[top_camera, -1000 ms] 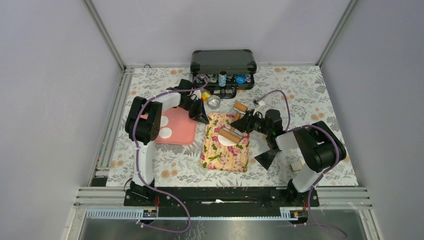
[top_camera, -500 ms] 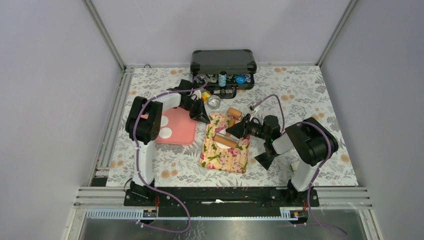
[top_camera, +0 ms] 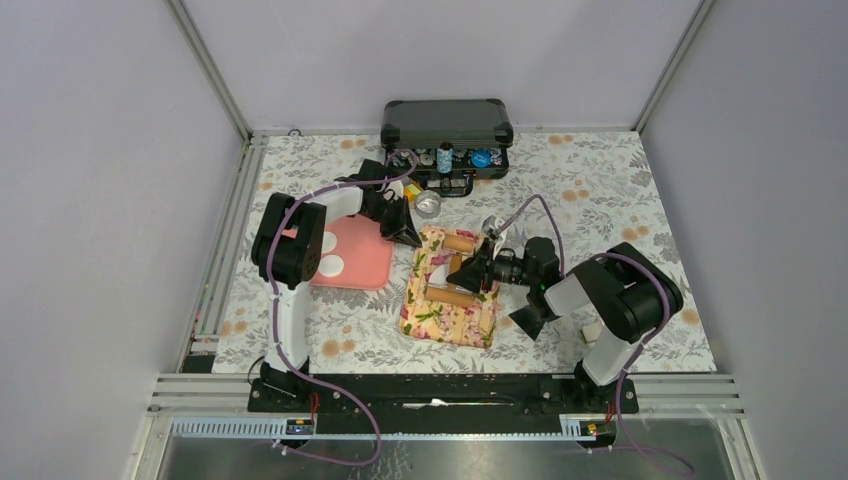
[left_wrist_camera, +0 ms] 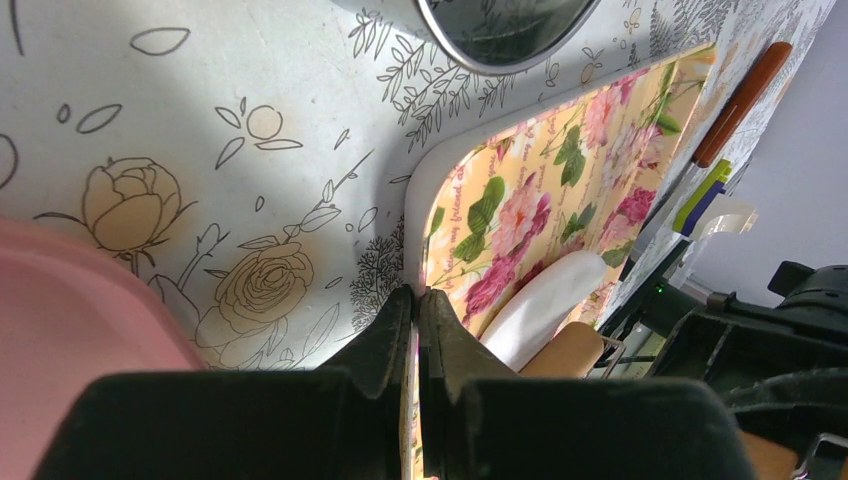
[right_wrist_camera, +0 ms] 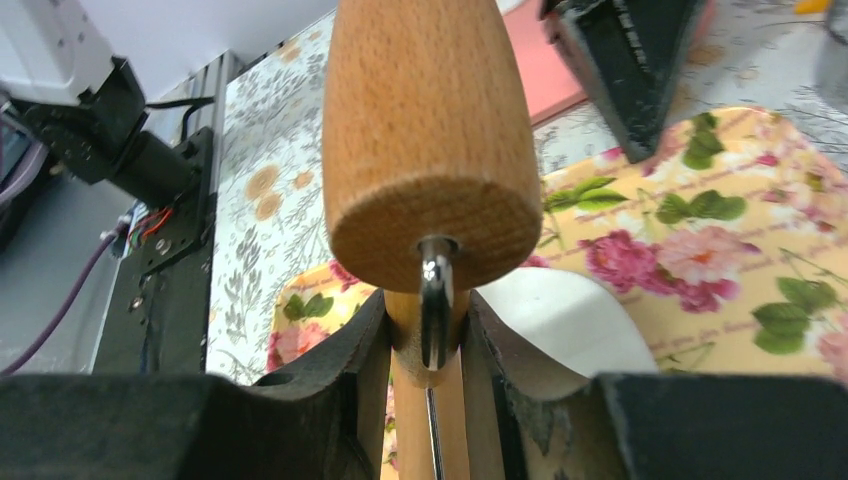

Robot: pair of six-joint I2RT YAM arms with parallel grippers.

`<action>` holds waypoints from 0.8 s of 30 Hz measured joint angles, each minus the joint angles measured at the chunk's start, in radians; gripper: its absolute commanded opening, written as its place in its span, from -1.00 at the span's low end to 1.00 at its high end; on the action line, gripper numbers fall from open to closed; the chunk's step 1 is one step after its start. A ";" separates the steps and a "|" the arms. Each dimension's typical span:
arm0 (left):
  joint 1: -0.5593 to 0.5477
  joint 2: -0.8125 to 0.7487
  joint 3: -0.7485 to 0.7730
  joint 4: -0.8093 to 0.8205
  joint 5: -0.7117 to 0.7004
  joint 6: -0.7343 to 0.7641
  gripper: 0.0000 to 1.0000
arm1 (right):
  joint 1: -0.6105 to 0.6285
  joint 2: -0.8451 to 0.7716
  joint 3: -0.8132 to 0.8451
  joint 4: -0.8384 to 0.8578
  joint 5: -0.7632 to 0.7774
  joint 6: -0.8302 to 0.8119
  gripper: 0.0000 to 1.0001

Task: Roll out the dumpling wrappers from the dough
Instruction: Flatten out the dough on the work surface.

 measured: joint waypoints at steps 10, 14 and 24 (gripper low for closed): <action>0.000 0.000 -0.002 0.004 0.001 0.000 -1.00 | 0.031 -0.026 -0.014 -0.069 -0.076 -0.084 -1.00; 0.000 0.000 -0.004 0.007 0.002 -0.001 -1.00 | 0.034 -0.055 -0.002 -0.139 -0.054 -0.106 -1.00; 0.000 0.000 -0.004 0.022 0.000 -0.011 -1.00 | 0.027 -0.103 0.049 -0.231 0.020 -0.073 -1.00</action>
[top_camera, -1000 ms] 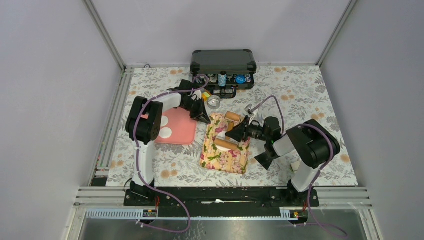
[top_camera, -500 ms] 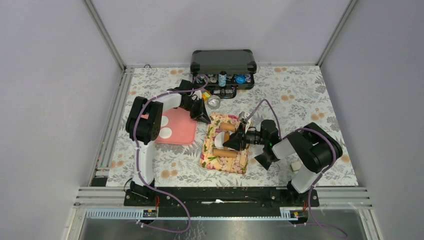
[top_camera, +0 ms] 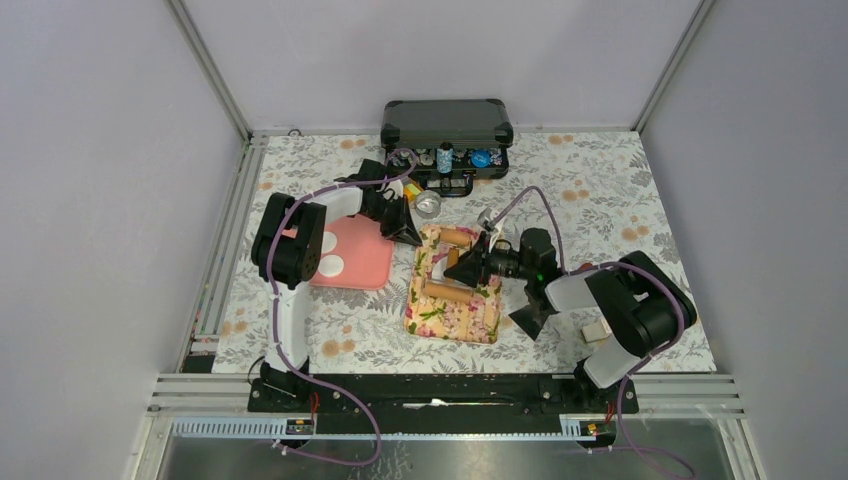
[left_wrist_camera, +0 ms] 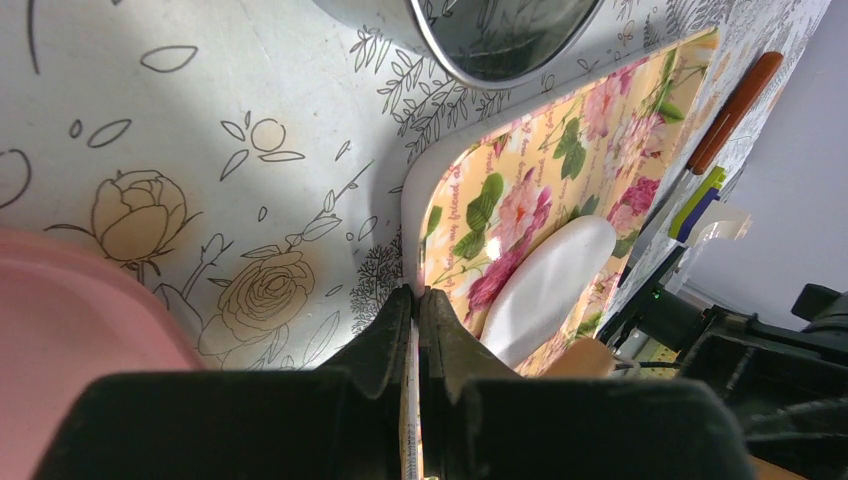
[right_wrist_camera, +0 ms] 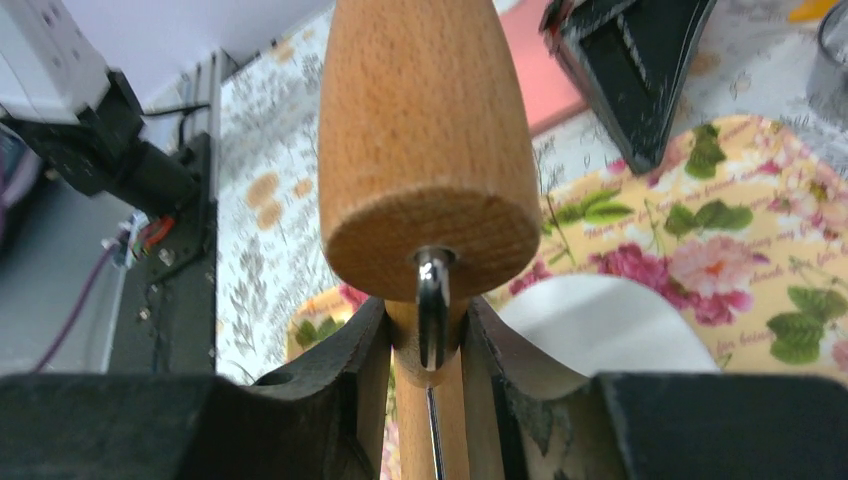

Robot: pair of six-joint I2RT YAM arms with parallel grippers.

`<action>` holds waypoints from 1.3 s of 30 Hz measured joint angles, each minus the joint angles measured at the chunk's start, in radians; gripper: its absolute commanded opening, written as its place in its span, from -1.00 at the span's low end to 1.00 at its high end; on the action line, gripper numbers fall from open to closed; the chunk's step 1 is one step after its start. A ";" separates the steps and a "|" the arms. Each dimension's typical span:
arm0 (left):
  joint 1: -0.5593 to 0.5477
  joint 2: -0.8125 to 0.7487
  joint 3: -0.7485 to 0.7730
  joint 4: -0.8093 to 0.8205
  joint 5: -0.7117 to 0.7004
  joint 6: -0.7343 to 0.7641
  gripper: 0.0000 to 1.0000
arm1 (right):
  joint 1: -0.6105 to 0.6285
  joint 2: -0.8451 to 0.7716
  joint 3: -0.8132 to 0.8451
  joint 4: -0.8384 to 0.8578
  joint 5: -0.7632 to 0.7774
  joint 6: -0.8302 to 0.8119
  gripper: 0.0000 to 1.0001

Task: Roll out the dumpling wrappers from the dough
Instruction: Flatten out the dough on the work surface.

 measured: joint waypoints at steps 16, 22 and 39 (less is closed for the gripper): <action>0.000 0.000 0.000 0.000 0.000 0.000 -1.00 | -0.016 0.046 0.056 -0.032 0.106 0.023 -1.00; 0.000 0.000 0.000 0.000 0.000 0.000 -1.00 | -0.016 0.041 0.038 -0.027 0.103 -0.002 -1.00; 0.001 0.000 0.000 0.000 0.000 -0.004 -1.00 | -0.008 0.027 0.028 -0.052 0.080 -0.058 -1.00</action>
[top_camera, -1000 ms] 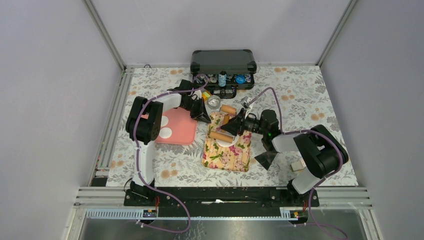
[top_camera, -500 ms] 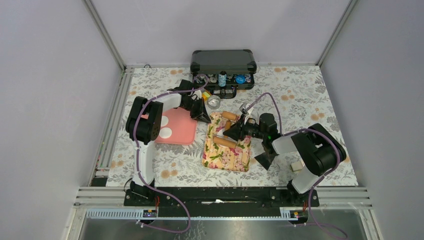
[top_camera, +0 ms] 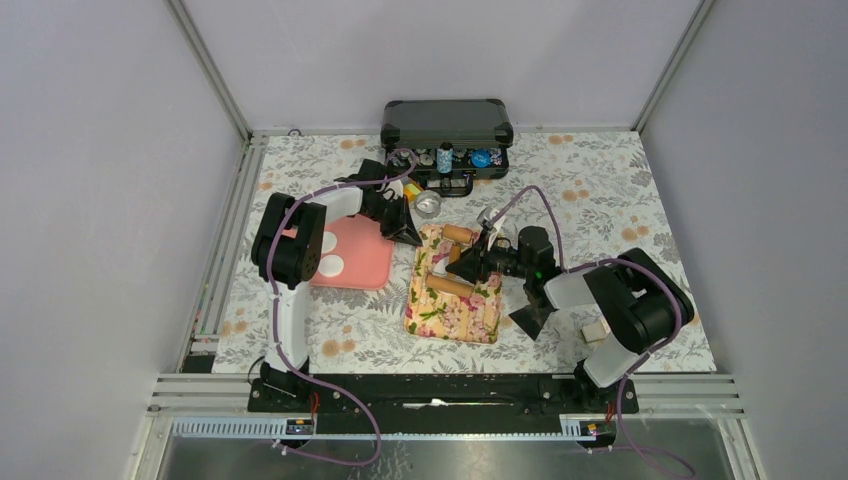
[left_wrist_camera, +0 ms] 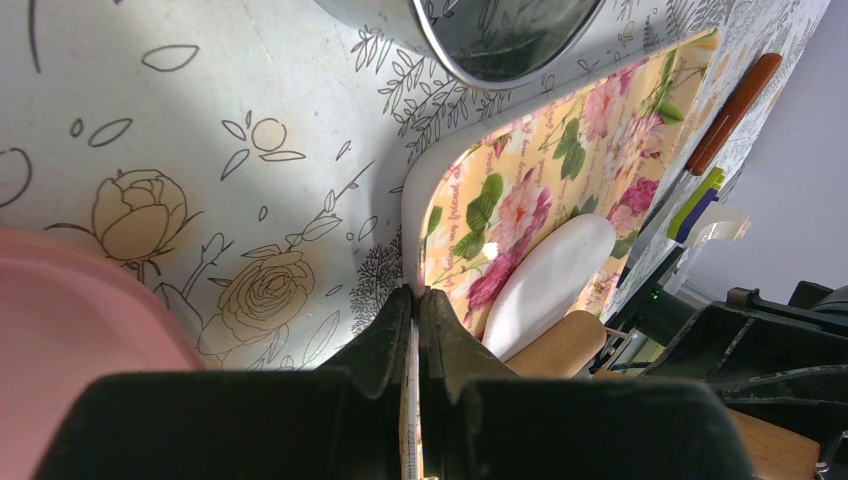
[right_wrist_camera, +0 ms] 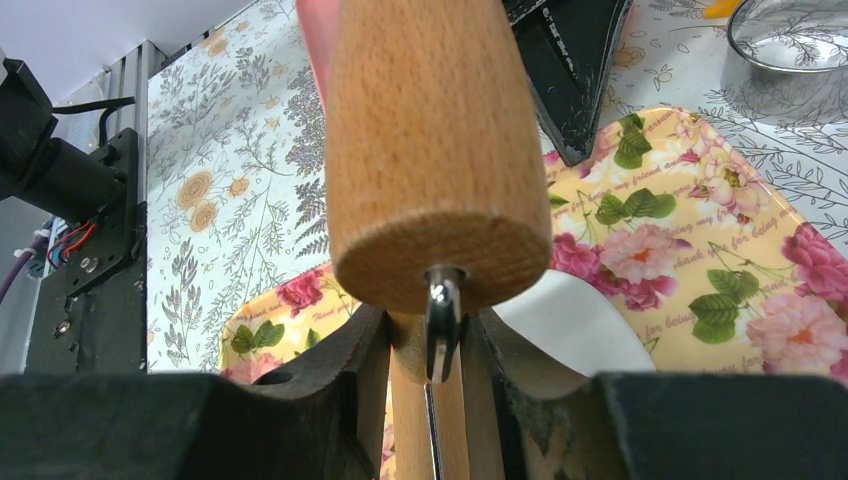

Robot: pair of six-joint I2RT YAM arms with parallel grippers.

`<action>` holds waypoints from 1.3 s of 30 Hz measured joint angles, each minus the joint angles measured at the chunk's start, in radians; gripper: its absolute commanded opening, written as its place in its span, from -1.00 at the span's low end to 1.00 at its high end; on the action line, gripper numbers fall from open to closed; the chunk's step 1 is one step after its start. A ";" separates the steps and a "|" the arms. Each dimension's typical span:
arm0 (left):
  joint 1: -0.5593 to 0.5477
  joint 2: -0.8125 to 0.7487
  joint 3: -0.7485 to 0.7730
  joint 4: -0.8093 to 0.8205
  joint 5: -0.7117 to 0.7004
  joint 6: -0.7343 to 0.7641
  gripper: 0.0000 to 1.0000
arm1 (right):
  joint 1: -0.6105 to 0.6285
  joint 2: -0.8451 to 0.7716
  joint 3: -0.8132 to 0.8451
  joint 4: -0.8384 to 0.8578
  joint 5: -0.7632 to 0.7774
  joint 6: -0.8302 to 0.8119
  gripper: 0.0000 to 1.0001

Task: Roll out the dumpling wrappers from the dough
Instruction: Flatten out the dough on the work surface.

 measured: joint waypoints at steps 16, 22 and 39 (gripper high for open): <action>0.000 0.000 0.000 0.000 0.000 0.000 -1.00 | 0.026 -0.024 0.004 -0.053 -0.025 -0.071 -1.00; 0.000 0.000 0.000 0.000 0.000 0.000 -1.00 | 0.034 -0.032 0.004 -0.071 -0.047 -0.079 -1.00; 0.002 0.000 -0.004 0.006 0.001 -0.002 -1.00 | 0.016 -0.115 0.092 -0.077 -0.074 0.259 -1.00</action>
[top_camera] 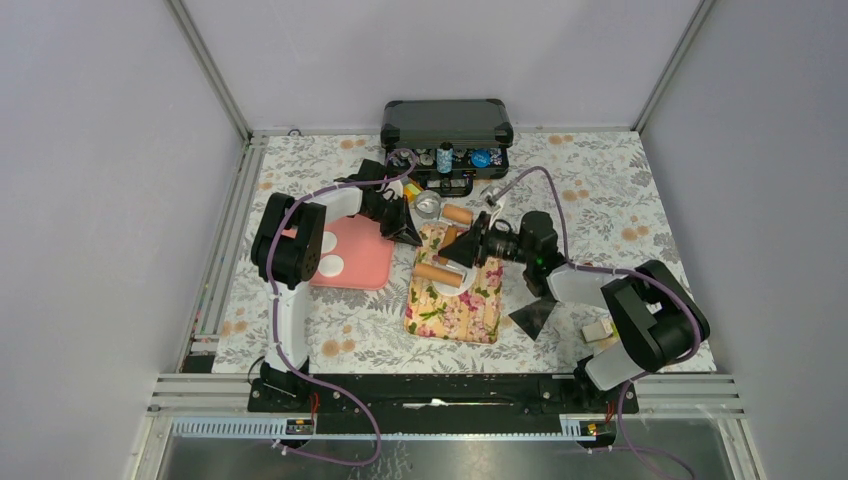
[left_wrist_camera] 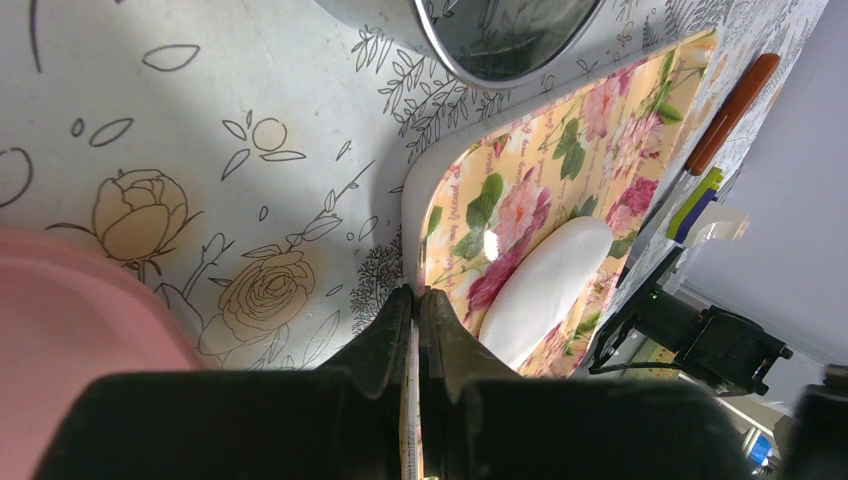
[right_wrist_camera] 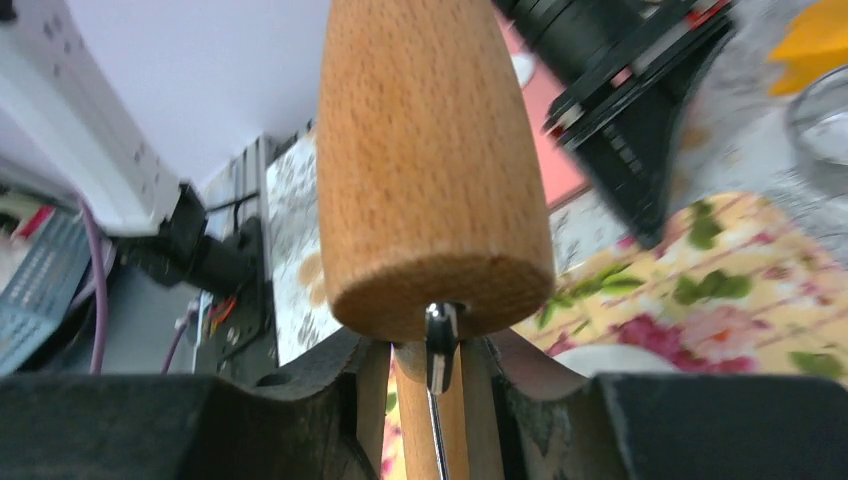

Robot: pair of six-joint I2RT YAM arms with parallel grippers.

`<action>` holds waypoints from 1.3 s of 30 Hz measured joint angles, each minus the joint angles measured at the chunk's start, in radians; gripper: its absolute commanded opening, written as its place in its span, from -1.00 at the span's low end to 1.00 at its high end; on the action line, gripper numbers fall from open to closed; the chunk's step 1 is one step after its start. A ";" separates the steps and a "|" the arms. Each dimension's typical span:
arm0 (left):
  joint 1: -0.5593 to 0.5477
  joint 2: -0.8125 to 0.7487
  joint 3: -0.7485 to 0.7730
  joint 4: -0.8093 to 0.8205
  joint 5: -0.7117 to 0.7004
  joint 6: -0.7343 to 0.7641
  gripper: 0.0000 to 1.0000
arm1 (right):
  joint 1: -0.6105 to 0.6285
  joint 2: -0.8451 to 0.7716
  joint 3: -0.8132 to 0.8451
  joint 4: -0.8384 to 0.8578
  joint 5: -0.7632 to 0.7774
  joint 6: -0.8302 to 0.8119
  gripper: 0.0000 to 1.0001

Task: Roll out the dumpling wrappers from the dough
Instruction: Flatten out the dough on the work surface.

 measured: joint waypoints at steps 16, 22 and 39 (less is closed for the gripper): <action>0.003 -0.002 -0.002 0.003 0.000 -0.001 -1.00 | -0.026 0.056 -0.089 -0.037 0.299 -0.023 -1.00; 0.004 -0.002 -0.002 0.003 0.000 -0.002 -1.00 | -0.026 0.056 -0.089 -0.040 0.258 -0.084 -1.00; 0.005 -0.003 -0.005 0.005 0.001 -0.002 -1.00 | 0.006 0.033 -0.087 -0.093 0.129 -0.261 -1.00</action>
